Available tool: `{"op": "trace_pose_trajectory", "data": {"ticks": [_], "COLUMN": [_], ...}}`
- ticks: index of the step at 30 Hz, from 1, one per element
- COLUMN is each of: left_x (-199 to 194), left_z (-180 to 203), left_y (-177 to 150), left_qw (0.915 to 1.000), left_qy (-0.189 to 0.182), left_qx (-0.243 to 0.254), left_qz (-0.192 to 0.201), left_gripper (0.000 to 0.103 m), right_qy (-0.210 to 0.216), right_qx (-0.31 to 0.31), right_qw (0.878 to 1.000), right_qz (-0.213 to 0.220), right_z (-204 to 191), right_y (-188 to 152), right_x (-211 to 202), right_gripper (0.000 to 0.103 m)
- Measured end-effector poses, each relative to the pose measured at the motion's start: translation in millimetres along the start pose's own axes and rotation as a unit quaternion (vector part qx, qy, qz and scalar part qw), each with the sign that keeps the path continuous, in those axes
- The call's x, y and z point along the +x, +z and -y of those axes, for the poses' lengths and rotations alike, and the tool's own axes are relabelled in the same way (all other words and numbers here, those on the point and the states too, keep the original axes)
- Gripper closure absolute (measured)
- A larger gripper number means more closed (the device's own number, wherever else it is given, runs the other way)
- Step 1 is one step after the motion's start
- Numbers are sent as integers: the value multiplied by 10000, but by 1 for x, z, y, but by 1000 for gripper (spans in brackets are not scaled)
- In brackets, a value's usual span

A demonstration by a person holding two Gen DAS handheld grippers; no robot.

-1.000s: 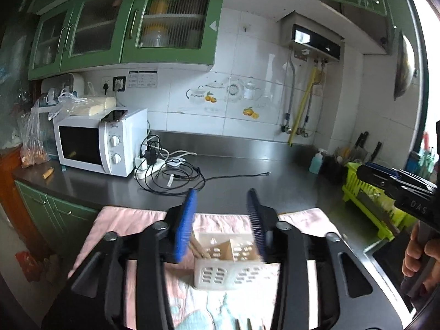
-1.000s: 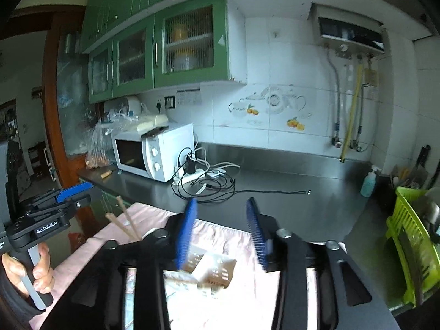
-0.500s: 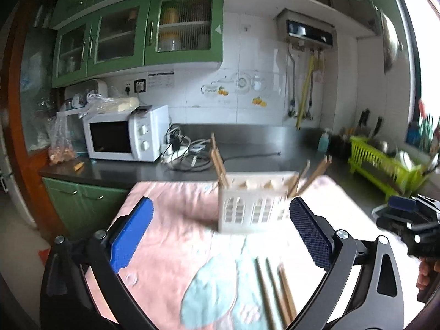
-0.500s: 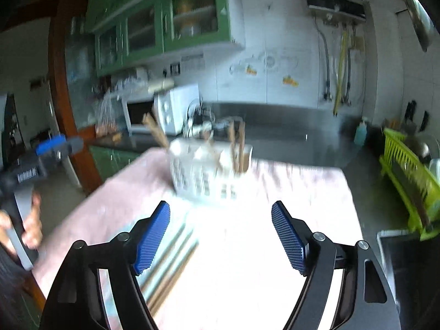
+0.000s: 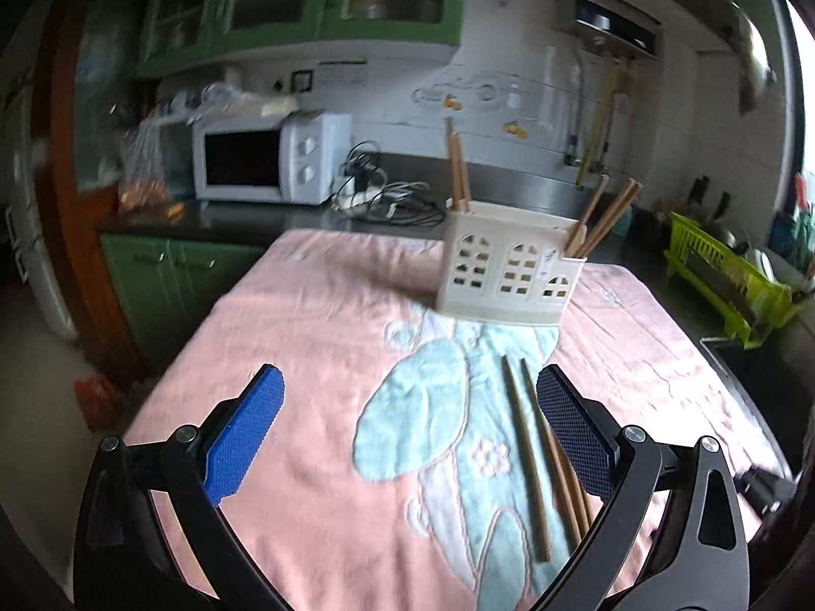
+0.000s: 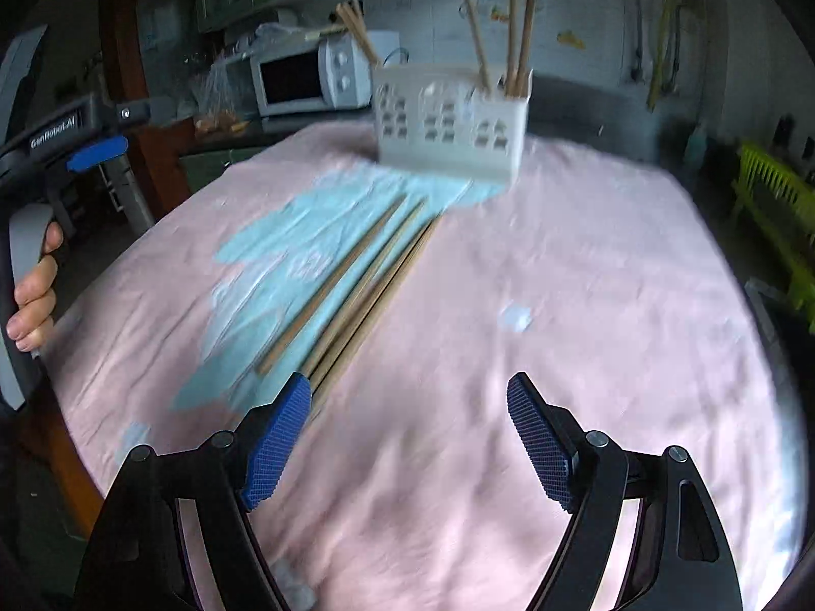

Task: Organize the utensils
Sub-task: 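Move both open tools back over the chopsticks on the blanket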

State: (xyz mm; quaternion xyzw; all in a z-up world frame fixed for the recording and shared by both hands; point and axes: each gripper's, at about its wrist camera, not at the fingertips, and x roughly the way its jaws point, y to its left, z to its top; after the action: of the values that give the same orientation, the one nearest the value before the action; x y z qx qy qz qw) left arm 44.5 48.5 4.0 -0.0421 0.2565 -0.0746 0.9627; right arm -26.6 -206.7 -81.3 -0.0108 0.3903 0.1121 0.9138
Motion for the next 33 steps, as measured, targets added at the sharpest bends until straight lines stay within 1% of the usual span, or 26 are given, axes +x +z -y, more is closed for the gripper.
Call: {"op": "trace_pose_trajectory", "data": {"ticks": [1, 5, 11, 14, 17, 20, 25, 28, 29, 31, 33], "left_x": [0, 1, 4, 5, 7, 10, 16, 17, 18, 19, 21], "left_z": [-4, -18, -28, -31, -31, -30, -28, -27, -27, -26, -23], "left_y": [-3, -12, -20, -22, -26, -31, -37, -41, -42, -43, -46], "left_qw": [10000, 9995, 9988, 9985, 9983, 9981, 9976, 9973, 9972, 9971, 9972], "left_qy": [29, 134, 218, 201, 191, 167, 141, 149, 143, 149, 153], "left_qx": [-83, -254, -412, -472, -490, -491, -482, -479, -484, -471, -413], "left_qz": [-27, -91, -179, -200, -249, -329, -475, -531, -546, -579, -612], "left_gripper": [5, 5, 5, 5, 5, 5, 5, 5, 5, 5, 5], "right_qy": [20, -259, -257, -437, -409, -491, -754, -1138, -1182, -1011, -896], "right_qx": [-14, -311, -322, -436, -438, -467, -335, -293, -241, -78, 30], "right_qw": [10000, 9991, 9989, 9977, 9978, 9972, 9961, 9926, 9922, 9944, 9957], "right_qz": [-68, -129, -234, -278, -299, -309, -309, -300, -313, -312, -220], "right_z": [-4, -20, -26, -30, -33, -36, -30, -23, -20, -14, -13], "right_y": [-4, -14, -16, -18, -19, -20, -18, -18, -18, -18, -15], "right_x": [3, 13, 21, 26, 28, 30, 28, 25, 24, 21, 16], "right_gripper": [26, 26, 26, 26, 26, 26, 26, 26, 26, 26, 28]}}
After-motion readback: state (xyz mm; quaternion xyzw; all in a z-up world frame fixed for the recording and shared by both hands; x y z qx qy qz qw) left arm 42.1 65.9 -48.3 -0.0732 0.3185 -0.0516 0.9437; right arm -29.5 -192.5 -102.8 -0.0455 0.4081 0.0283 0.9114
